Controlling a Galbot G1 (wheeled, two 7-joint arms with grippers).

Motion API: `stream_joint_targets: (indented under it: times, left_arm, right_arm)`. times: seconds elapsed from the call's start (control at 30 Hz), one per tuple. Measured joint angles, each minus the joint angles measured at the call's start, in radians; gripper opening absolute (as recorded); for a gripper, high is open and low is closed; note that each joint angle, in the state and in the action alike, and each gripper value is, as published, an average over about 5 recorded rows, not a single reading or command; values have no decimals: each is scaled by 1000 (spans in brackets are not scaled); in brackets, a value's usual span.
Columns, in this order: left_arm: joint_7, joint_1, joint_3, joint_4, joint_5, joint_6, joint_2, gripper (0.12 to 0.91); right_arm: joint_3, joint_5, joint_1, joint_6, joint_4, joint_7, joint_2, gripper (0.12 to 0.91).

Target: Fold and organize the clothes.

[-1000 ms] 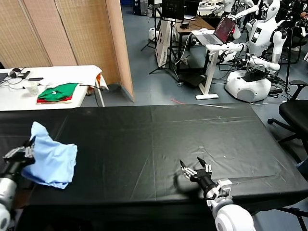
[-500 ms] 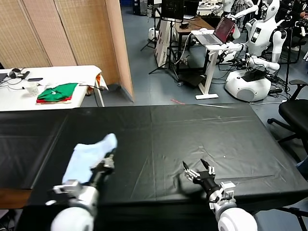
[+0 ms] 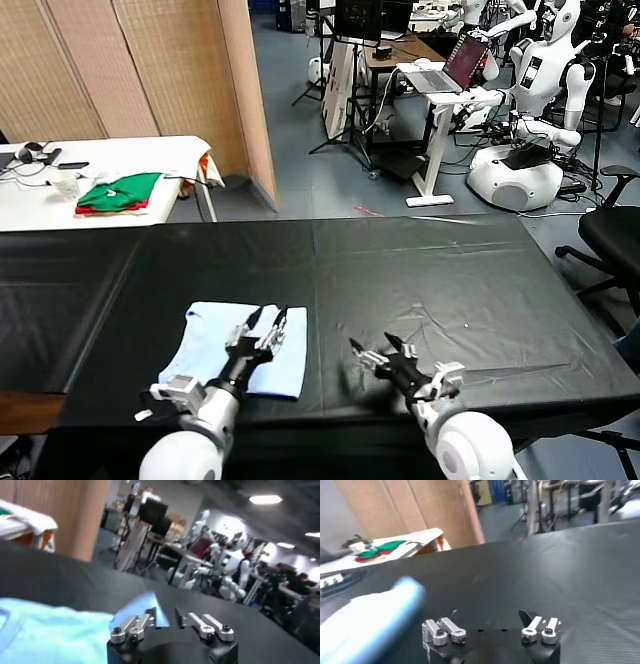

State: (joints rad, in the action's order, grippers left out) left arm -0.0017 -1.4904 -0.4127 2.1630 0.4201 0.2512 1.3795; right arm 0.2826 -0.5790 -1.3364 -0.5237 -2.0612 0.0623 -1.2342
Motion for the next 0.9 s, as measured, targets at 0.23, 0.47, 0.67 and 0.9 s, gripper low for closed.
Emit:
stream_joint_targets:
  times: [0.23, 0.47, 0.67, 0.9]
  left_arm:
    - [-16, -22, -70, 14, -56, -44, -59, 905]
    - [-24, -55, -96, 24, -92, -60, -48, 907]
    - [-31, -77, -122, 33, -99, -70, -38, 907]
    - [-33, -95, -142, 36, -106, -85, -16, 907]
  right_arm:
    - [-137, -12, 90, -21, 57, 28, -34, 907]
    - [-237, -26, 142, -35, 122, 44, -79, 894]
    - [-257, -27, 151, -33, 148, 56, -98, 566]
    - [-231, -24, 133, -40, 135, 64, -89, 190]
